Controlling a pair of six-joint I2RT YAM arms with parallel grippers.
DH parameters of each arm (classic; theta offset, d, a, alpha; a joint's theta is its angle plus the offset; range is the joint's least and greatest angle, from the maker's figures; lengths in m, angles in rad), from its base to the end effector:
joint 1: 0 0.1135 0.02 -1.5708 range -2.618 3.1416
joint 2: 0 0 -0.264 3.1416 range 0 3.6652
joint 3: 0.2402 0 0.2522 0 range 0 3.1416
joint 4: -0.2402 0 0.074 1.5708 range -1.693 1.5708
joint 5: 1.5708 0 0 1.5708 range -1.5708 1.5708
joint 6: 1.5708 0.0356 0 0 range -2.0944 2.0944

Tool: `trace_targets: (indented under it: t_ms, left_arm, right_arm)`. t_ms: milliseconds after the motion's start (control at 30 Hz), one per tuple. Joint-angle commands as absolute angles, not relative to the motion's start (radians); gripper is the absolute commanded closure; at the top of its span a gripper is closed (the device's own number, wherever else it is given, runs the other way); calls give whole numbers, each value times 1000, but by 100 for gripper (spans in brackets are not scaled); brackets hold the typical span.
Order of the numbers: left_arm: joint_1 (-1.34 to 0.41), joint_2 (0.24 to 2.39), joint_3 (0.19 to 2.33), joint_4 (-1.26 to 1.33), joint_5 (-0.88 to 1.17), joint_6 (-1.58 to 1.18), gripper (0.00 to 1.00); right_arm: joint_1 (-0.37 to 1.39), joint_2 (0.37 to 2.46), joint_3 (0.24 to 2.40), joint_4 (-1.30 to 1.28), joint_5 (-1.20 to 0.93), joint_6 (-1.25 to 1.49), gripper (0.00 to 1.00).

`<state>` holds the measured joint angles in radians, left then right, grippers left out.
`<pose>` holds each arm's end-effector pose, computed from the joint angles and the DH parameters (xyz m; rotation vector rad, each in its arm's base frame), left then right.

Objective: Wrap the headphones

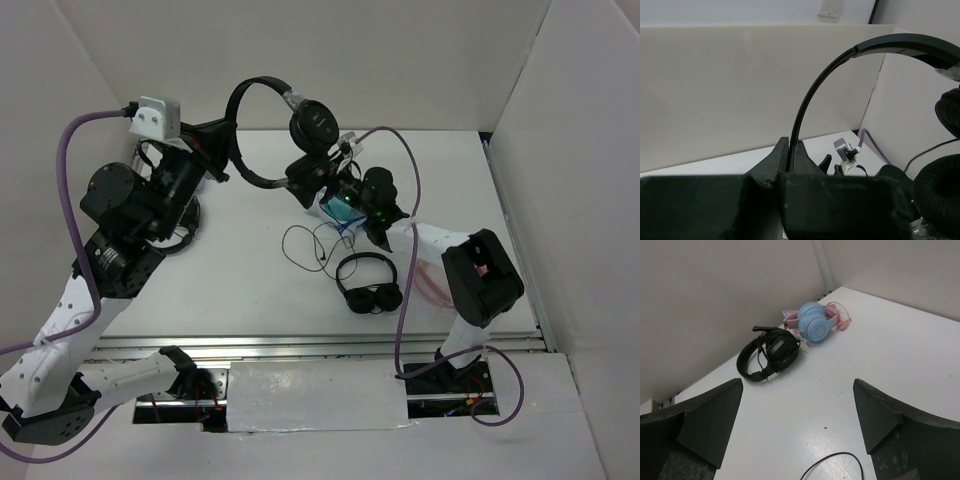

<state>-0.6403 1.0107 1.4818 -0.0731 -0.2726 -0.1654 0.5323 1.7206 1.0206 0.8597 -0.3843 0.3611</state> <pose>0.1425 -0.0942 0.5438 0.0408 1.2051 -0.5479 0.3302 0.2100 0.2796 -0.4581 1.4294 0.9989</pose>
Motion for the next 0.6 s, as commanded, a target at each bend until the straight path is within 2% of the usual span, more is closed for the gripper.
trace_targets:
  t_ms: [0, 100, 267, 567]
  left_arm:
    - [-644, 1017, 1511, -23, -291, -210, 100]
    - [-644, 1017, 1520, -37, -336, -232, 100]
    - [-644, 1019, 1526, -43, -376, -236, 100]
    - [-644, 1017, 1537, -61, -457, -248, 100]
  right_arm:
    - [546, 1713, 1058, 755, -469, 275, 0]
    - [555, 1710, 987, 797, -462, 293, 0]
    - [545, 1625, 826, 894, -286, 321, 0]
    - [344, 1346, 646, 844, -58, 379, 0]
